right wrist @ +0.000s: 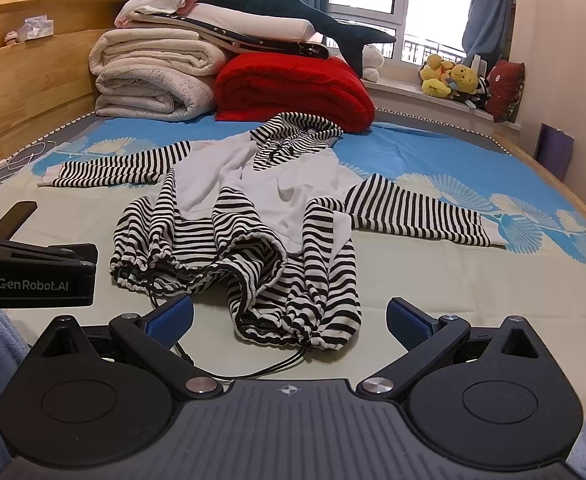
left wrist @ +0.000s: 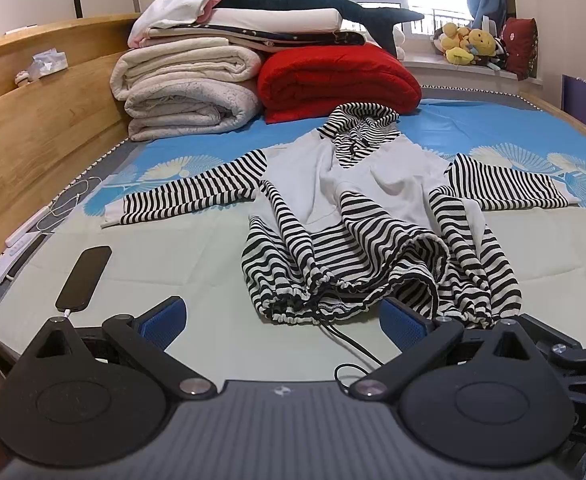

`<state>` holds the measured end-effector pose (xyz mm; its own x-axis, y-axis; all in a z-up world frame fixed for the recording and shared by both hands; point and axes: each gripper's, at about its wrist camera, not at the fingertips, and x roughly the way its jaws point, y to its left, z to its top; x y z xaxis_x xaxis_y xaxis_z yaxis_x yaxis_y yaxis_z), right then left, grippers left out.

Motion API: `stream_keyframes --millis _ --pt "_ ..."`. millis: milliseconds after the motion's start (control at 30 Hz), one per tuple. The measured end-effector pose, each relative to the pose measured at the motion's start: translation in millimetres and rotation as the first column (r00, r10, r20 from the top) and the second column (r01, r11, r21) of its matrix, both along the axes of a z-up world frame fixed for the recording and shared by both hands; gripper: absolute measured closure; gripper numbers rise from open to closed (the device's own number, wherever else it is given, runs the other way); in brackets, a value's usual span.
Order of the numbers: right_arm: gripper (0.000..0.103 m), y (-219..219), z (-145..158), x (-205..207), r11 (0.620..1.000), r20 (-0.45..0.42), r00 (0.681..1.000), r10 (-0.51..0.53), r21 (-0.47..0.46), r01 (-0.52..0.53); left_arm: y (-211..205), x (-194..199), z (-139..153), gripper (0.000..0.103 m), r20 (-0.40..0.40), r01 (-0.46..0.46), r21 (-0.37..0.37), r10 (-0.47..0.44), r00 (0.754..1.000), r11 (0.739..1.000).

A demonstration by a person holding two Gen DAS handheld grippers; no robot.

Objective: Fold small clothes

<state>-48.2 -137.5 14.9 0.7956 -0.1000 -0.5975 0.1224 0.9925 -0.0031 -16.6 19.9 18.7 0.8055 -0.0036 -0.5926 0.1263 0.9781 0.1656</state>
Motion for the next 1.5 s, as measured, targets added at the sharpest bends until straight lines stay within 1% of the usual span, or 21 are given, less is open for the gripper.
stream_keyframes --millis 300,567,700,733,800,833,900,967,1033,1067,1100,1133,1167,1200,1233,1267,1300,1367,1400,1467,1500 --pt "0.001 1 0 0 1.000 0.001 1.000 0.009 0.006 -0.009 1 2 0 0.000 -0.004 -0.001 -0.002 0.001 1.000 1.000" --pt "0.001 2 -3 5 1.000 -0.017 1.000 0.027 0.009 -0.027 1 7 -4 0.000 -0.025 -0.002 -0.014 0.002 1.000 1.000" --pt "0.001 0 -5 9 1.000 -0.024 0.999 0.023 0.018 -0.023 0 10 -7 0.000 -0.029 0.002 -0.009 -0.002 1.000 1.000" --pt "0.001 0 -6 10 0.999 -0.028 0.999 0.024 0.022 -0.023 1 12 -8 0.000 -0.038 0.004 -0.022 -0.005 0.999 1.000" --pt "0.001 -3 -9 13 0.999 -0.035 0.999 0.030 0.034 -0.029 7 21 -9 0.000 -0.066 0.009 -0.074 -0.014 0.998 0.997" --pt "0.001 -6 -11 15 0.998 -0.040 0.998 0.038 0.046 -0.036 12 28 -11 0.000 -0.085 0.008 -0.108 -0.017 0.996 0.994" --pt "0.001 -19 -17 21 0.995 -0.054 0.997 0.053 0.093 -0.048 22 45 -14 0.000 -0.100 0.000 -0.145 -0.014 0.995 0.989" --pt "0.001 -40 -25 29 0.988 -0.074 0.997 0.029 0.154 -0.017 31 69 -21 0.000 -0.106 -0.025 -0.139 0.010 0.994 0.990" --pt "0.001 -70 -37 42 0.969 -0.105 0.994 -0.020 0.241 0.045 41 101 -31 0.000 -0.130 -0.061 -0.131 0.044 0.991 0.989" --pt "0.001 -85 -42 50 0.953 -0.119 0.992 -0.041 0.293 0.074 47 117 -36 0.000 -0.149 -0.065 -0.148 0.043 0.988 0.987" --pt "0.001 -100 -48 58 0.932 -0.132 0.990 -0.055 0.348 0.098 52 135 -43 0.000 -0.184 -0.070 -0.172 0.037 0.982 0.983" --pt "0.001 -115 -55 67 0.905 -0.152 0.986 -0.065 0.407 0.123 57 153 -50 0.000 -0.225 -0.084 -0.193 0.039 0.974 0.978" --pt "0.001 -131 -64 79 0.868 -0.186 0.979 -0.081 0.469 0.161 61 171 -58 0.000 -0.259 -0.096 -0.212 0.038 0.965 0.973" --pt "0.001 -141 -73 88 0.840 -0.210 0.973 -0.092 0.509 0.189 64 187 -66 0.000 -0.288 -0.109 -0.224 0.041 0.957 0.968" --pt "0.001 -148 -81 99 0.819 -0.231 0.969 -0.091 0.536 0.205 67 200 -75 0.000 -0.308 -0.132 -0.220 0.060 0.949 0.967" --pt "0.001 -151 -90 111 0.813 -0.252 0.965 -0.078 0.543 0.208 69 212 -83 0.000 -0.322 -0.158 -0.206 0.086 0.943 0.966" --pt "0.001 -149 -95 120 0.821 -0.258 0.964 -0.059 0.537 0.194 71 222 -91 0.000 -0.327 -0.175 -0.198 0.103 0.939 0.965" --pt "0.001 -138 -105 139 0.854 -0.259 0.966 -0.027 0.495 0.156 74 238 -106 0.000 -0.340 -0.178 -0.212 0.098 0.935 0.961" --pt "0.001 -133 -109 146 0.870 -0.256 0.966 -0.021 0.471 0.144 75 244 -113 0.000 -0.356 -0.172 -0.242 0.078 0.931 0.955" --pt "0.001 -126 -117 161 0.897 -0.250 0.968 -0.027 0.421 0.134 76 256 -123 0.000 -0.409 -0.202 -0.297 0.066 0.910 0.933" --pt "0.006 -122 -122 166 0.908 -0.248 0.969 -0.022 0.400 0.123 76 259 -126 0.000 -0.413 -0.209 -0.322 0.062 0.908 0.923"
